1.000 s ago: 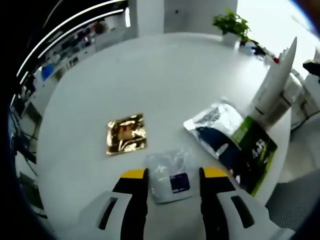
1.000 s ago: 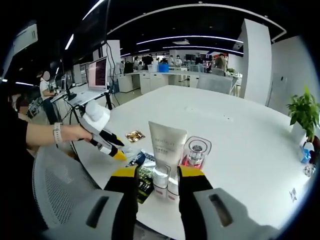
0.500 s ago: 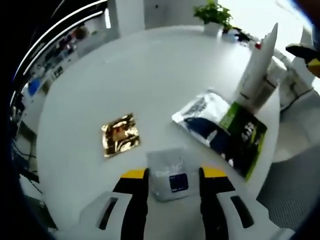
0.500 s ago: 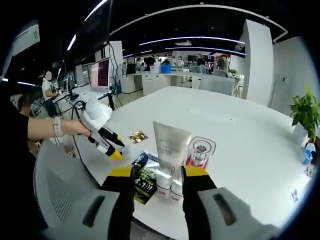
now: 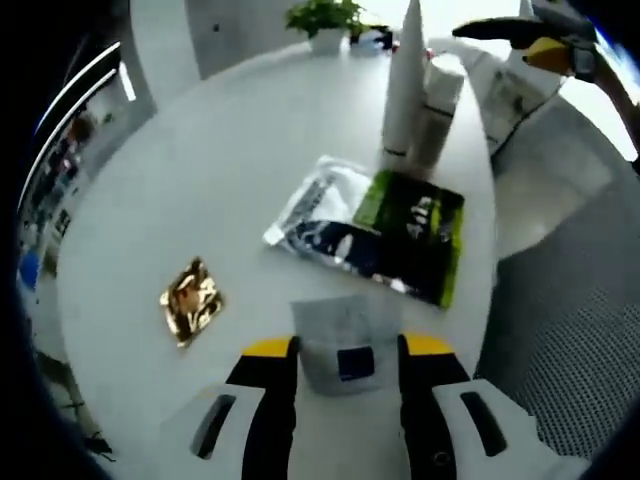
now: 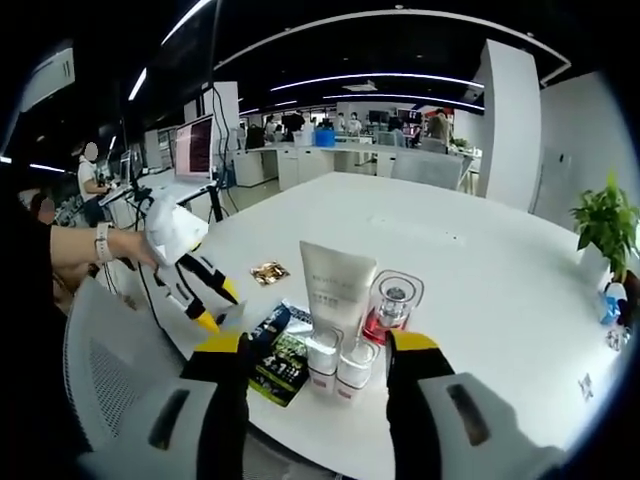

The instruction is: Arrange the skincare products in the storage area until every visible bottle or jar stands upright without overlapping.

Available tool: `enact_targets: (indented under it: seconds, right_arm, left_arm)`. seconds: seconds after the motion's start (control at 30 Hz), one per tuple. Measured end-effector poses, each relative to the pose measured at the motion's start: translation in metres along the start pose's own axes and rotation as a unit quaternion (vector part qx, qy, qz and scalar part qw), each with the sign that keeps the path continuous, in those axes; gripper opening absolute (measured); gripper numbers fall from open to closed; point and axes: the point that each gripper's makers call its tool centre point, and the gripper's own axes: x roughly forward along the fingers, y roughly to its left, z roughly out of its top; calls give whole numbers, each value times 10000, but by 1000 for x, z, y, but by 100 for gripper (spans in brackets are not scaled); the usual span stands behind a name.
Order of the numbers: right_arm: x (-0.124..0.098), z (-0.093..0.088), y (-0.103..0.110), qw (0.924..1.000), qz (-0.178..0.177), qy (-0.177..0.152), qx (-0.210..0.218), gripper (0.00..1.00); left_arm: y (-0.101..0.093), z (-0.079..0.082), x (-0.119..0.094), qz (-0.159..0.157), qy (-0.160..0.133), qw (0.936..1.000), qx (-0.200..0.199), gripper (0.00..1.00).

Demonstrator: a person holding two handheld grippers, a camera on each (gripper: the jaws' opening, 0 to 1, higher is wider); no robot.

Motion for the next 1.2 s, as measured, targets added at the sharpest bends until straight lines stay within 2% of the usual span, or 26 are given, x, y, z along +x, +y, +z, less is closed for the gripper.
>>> enact_targets:
  seconds: [0.07,0.3,0.57,0.7,0.87,1.0,1.07,1.2]
  right_arm:
    - [-1,2,-1,10000,-35,-22,-11,56]
    - [0,2,-3,10000,-71,3,-9,61]
    - [0,-1,-1,10000,-43,44,9,60]
    - [-1,-3,-2,10000,-61,56,35,60]
    - [-2,-4,-5,9999,-87,76,48,60]
    - [-3,-6,-7,9998,-110,128,49,59]
    - [-3,-7,-7,9998,-110,145,42,59]
    - [-5,-8,-8,9998,-143,148,62,59]
  left_arm:
    - [-6,-2,1,-128,65,9997,206,37]
    - [-13,2,2,-279,17,9983,513,37]
    - [-21,-4,7,-639,307,9911,1123,37]
    - [-17,-4,10,-541,414,9875,1422,37]
    - [-20,1,12,-687,384,9865,1435,37]
    - [-21,3,14,-838,389,9843,1506,37]
    - [-22,3,14,-934,394,9811,1646,37]
    - [-23,4,14,-984,395,9791,1735,37]
